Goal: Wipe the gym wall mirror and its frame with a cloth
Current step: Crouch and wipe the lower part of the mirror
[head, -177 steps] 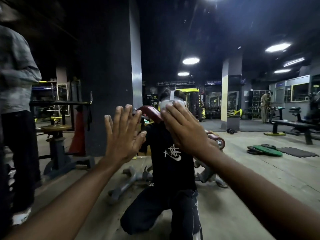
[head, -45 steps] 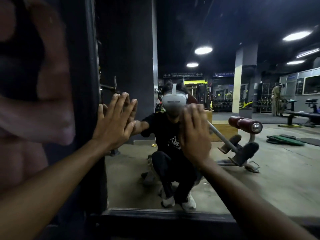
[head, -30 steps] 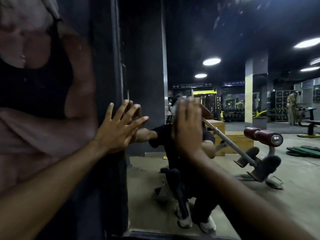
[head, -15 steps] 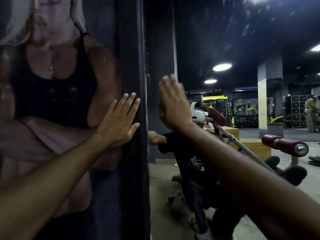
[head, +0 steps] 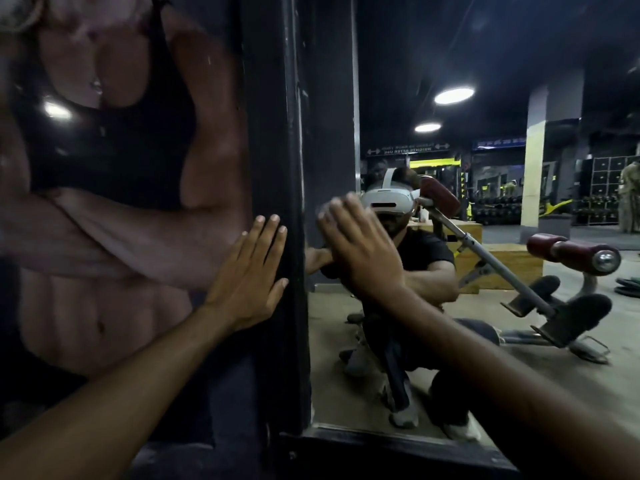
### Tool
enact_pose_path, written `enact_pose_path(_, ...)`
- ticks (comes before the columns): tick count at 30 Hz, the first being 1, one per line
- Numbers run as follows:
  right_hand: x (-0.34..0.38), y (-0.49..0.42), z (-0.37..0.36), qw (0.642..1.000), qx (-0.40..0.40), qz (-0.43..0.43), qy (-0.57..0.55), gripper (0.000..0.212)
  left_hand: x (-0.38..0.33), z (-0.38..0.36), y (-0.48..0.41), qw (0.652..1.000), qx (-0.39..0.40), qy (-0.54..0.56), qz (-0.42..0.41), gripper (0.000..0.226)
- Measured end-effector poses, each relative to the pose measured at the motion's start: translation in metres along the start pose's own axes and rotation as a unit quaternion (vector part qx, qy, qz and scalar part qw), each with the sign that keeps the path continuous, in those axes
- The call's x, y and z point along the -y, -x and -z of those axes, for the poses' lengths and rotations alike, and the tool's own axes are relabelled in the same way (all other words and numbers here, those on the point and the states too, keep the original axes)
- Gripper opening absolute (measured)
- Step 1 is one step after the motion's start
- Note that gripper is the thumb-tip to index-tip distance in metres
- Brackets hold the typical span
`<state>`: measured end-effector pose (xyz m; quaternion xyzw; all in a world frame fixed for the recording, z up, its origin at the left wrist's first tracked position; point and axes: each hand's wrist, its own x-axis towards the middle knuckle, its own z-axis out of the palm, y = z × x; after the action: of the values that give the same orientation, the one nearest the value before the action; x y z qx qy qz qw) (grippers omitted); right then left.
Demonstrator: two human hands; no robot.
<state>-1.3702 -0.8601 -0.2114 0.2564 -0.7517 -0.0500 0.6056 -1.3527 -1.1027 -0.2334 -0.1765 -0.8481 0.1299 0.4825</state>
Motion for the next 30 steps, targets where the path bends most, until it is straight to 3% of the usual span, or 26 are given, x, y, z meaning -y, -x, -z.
enact_pose_path(2,-0.001,0.037,-0.008,0.989,0.044,0.139,0.006,0.057,-0.007,-0.008,0.011,1.0,0.002,0.006,-0.003,0.085)
enact_pose_path(4,-0.015,0.057,-0.004,0.948,0.092,0.303,0.013,0.05,-0.017,-0.014,0.02,1.0,0.002,0.02,-0.004,0.086)
enact_pose_path(6,-0.043,0.054,0.006,0.919,0.103,0.38,0.033,0.047,-0.027,-0.016,0.021,1.0,0.002,0.01,-0.012,0.087)
enact_pose_path(8,-0.07,0.038,0.022,0.964,0.037,0.26,0.032,0.042,-0.036,-0.014,0.015,1.0,-0.004,-0.006,-0.015,0.085)
enact_pose_path(10,-0.084,0.024,0.04,0.998,-0.058,0.02,0.017,0.04,-0.041,-0.014,0.012,1.0,-0.009,-0.011,-0.004,0.082)
enact_pose_path(12,-0.068,0.02,0.038,0.98,-0.108,-0.165,-0.003,0.048,-0.045,-0.016,0.012,1.0,-0.007,-0.01,0.007,0.081)
enact_pose_path(13,-0.05,0.023,0.029,0.976,-0.095,-0.195,-0.013,0.055,-0.046,-0.018,0.013,1.0,-0.012,-0.005,0.009,0.081)
enact_pose_path(14,-0.029,0.028,0.018,0.982,-0.061,-0.179,-0.02,0.064,-0.048,-0.019,0.016,1.0,-0.018,0.004,0.012,0.081)
enact_pose_path(16,0.006,0.045,-0.004,0.999,0.015,-0.036,-0.021,0.073,-0.05,-0.021,0.023,0.999,-0.025,0.022,0.019,0.083)
enact_pose_path(18,0.007,0.062,-0.007,0.987,0.086,0.136,-0.013,0.067,-0.057,-0.02,0.032,0.999,-0.013,0.03,0.033,0.085)
enact_pose_path(20,-0.016,0.077,0.001,0.972,0.106,0.209,-0.001,0.059,-0.068,-0.02,0.042,0.998,0.014,0.037,0.054,0.089)
enact_pose_path(21,-0.028,0.088,0.007,0.981,0.098,0.168,-0.015,0.056,-0.076,-0.021,0.048,0.996,0.026,0.05,0.067,0.089)
enact_pose_path(24,-0.039,0.141,0.03,0.99,0.084,-0.071,-0.087,0.057,-0.114,-0.02,0.066,0.987,0.047,0.12,0.099,0.082)
enact_pose_path(28,-0.02,0.228,0.049,0.965,0.185,-0.067,-0.175,0.056,-0.196,-0.013,0.105,0.964,0.054,0.22,0.143,0.048)
enact_pose_path(30,-0.012,0.264,0.062,0.926,0.229,-0.11,-0.279,0.061,-0.231,-0.012,0.121,0.923,0.102,0.302,0.216,0.026)
